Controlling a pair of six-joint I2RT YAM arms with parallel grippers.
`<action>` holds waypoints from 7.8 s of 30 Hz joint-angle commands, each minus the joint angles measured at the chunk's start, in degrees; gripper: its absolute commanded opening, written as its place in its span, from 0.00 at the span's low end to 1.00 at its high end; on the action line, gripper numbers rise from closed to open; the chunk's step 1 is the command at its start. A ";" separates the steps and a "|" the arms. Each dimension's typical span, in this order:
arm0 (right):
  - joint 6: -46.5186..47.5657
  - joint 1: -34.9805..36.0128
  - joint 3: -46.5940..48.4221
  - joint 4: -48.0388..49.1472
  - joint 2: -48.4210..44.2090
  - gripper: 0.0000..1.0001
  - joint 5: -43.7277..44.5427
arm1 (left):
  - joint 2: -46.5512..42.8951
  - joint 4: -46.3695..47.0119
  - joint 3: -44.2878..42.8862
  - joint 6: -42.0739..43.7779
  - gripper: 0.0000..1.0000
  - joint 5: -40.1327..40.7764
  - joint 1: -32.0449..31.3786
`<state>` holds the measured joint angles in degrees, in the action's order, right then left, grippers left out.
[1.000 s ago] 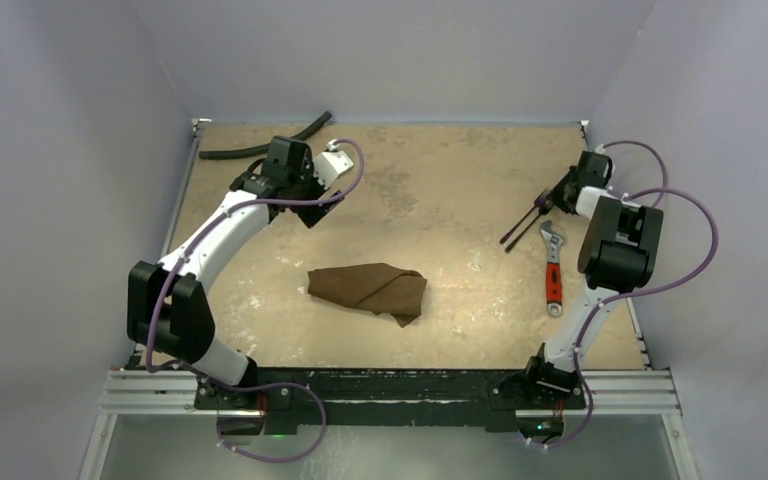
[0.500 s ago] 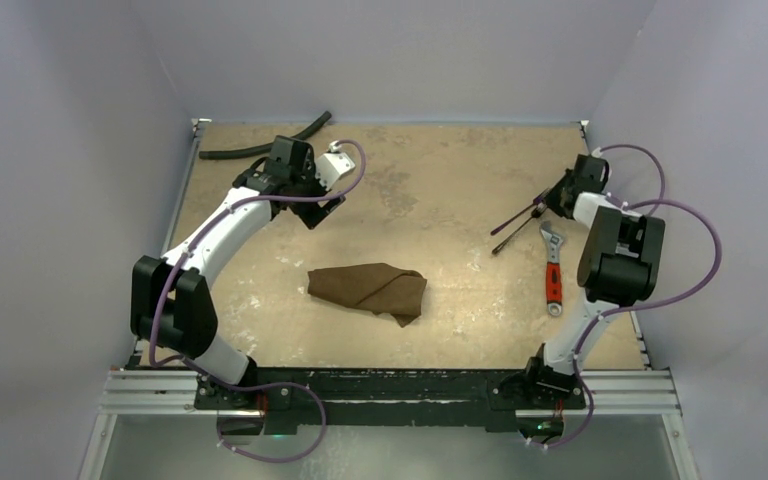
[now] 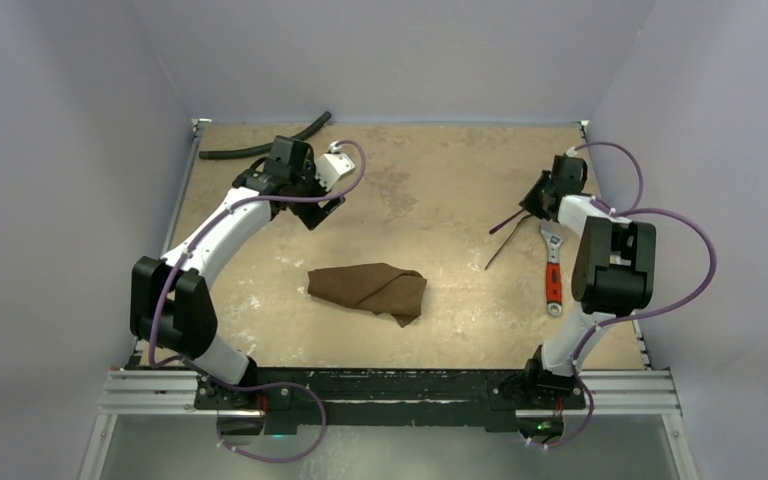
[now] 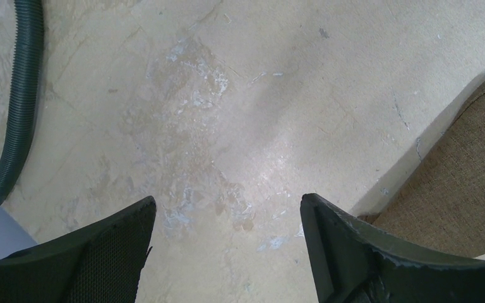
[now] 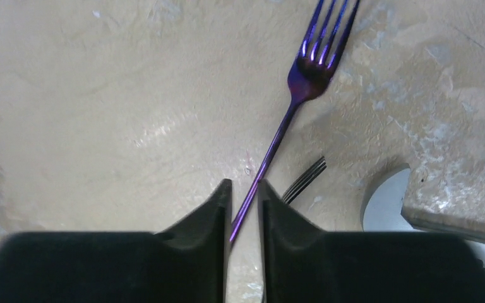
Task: Fold the napkin into a case and place the utensils inside
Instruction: Reset both arms
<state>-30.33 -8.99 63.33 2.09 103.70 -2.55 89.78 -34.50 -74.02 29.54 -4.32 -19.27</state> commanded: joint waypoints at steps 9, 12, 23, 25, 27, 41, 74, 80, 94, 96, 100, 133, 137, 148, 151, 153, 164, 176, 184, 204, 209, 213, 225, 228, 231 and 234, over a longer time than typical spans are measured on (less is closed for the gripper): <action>2.65 1.31 1.35 -5.65 -0.49 0.39 4.63 | -2.50 -1.05 0.24 -0.56 0.83 -2.45 0.03; 1.64 1.37 -0.05 -5.00 -1.51 0.41 5.20 | -2.69 -1.03 0.51 -0.51 0.83 -2.37 0.02; -1.00 1.39 -0.34 -9.72 -8.75 0.41 9.18 | -2.09 -0.72 0.64 0.06 0.83 -1.26 0.00; -1.70 1.35 -1.72 -10.12 -10.18 0.41 10.84 | -1.93 -0.75 0.37 0.00 0.83 -1.43 0.01; -2.21 1.37 -2.82 -10.26 -10.38 0.41 11.87 | -1.77 -0.62 0.29 -0.18 0.83 -1.48 0.02; -4.94 1.56 2.39 -10.65 3.68 0.33 12.52 | -1.46 -2.44 -2.07 -0.56 0.86 -1.37 0.02; -37.96 38.21 18.02 -13.38 -18.70 0.00 18.13 | -11.80 8.73 -4.39 -17.36 0.98 11.30 -31.57; -41.36 40.38 18.63 -11.32 -17.15 0.00 18.63 | -10.91 9.31 -0.69 -15.73 0.91 14.99 -32.74; -41.43 42.30 16.77 -9.78 -17.74 0.00 18.32 | -5.16 10.68 -0.42 -14.67 0.00 27.50 -32.43; -39.22 42.30 15.10 -7.69 -18.97 0.00 17.03 | -7.08 11.76 0.66 -15.92 0.00 26.58 -30.98; -25.87 41.83 12.09 -1.28 -20.92 0.23 4.41 | -13.25 14.27 4.40 -20.80 0.00 15.24 -25.04; 31.99 31.41 -6.69 -5.61 -42.27 0.41 -53.99 | -9.59 -35.42 -2.66 8.12 0.00 -61.03 -1.13; 31.01 31.32 -7.94 -7.53 -41.26 0.47 -52.37 | -6.53 -47.06 -6.29 19.13 0.00 -61.17 -1.11; 23.51 31.31 -13.16 -4.58 -46.26 0.54 -57.46 | -6.46 -46.39 -7.43 19.24 0.00 -59.73 -1.04; 21.73 31.48 -13.74 -4.39 -47.06 0.54 -58.79 | -6.14 -46.37 -7.45 19.24 0.00 -59.70 -1.04; 20.65 31.64 -14.06 -4.43 -47.81 0.54 -58.90 | -6.06 -46.43 -7.50 19.43 0.00 -59.60 -1.09; 20.81 35.92 -12.10 -11.63 -43.76 0.41 -48.25 | -6.20 -46.10 -8.46 18.90 0.00 -58.97 -1.05; 11.44 36.33 -14.34 -1.03 -49.59 0.00 -49.32 | -6.33 -44.02 -7.46 18.34 0.11 -56.08 -1.04; 5.23 36.24 -12.58 -23.36 -38.77 0.00 -38.51 | -13.10 -16.19 1.46 -3.95 0.84 -35.14 -1.04; 4.92 35.59 -17.02 -38.78 -38.32 0.00 -25.87 | -1.91 1.05 17.49 0.89 0.55 -14.54 -1.04; 4.47 34.92 -17.95 -38.21 -37.57 0.00 -24.69 | -0.08 4.11 19.63 1.80 0.50 -13.02 -1.11; 5.06 34.66 -17.58 -38.87 -36.09 0.00 -24.00 | 0.44 6.20 21.15 2.25 0.48 -12.04 -1.04; 3.85 34.57 -18.12 -35.36 -33.20 0.00 -24.71 | -0.66 7.58 23.17 2.61 0.47 -13.62 -1.89; 2.46 34.59 -19.88 -30.32 -32.15 0.00 -26.77 | -1.31 7.74 23.78 2.90 0.47 -13.85 -2.29; 0.68 34.57 -21.24 -25.72 -31.23 0.00 -28.37 | -1.60 7.70 24.16 3.37 0.46 -13.99 -2.43; -0.77 34.62 -22.70 -21.43 -29.96 0.00 -28.68 | -2.05 7.73 24.35 3.69 0.46 -13.88 -2.44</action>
<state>-28.18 25.82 42.22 -26.72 72.69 -28.71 89.65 -27.46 -50.63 31.38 -17.28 -21.19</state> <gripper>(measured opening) 0.023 0.461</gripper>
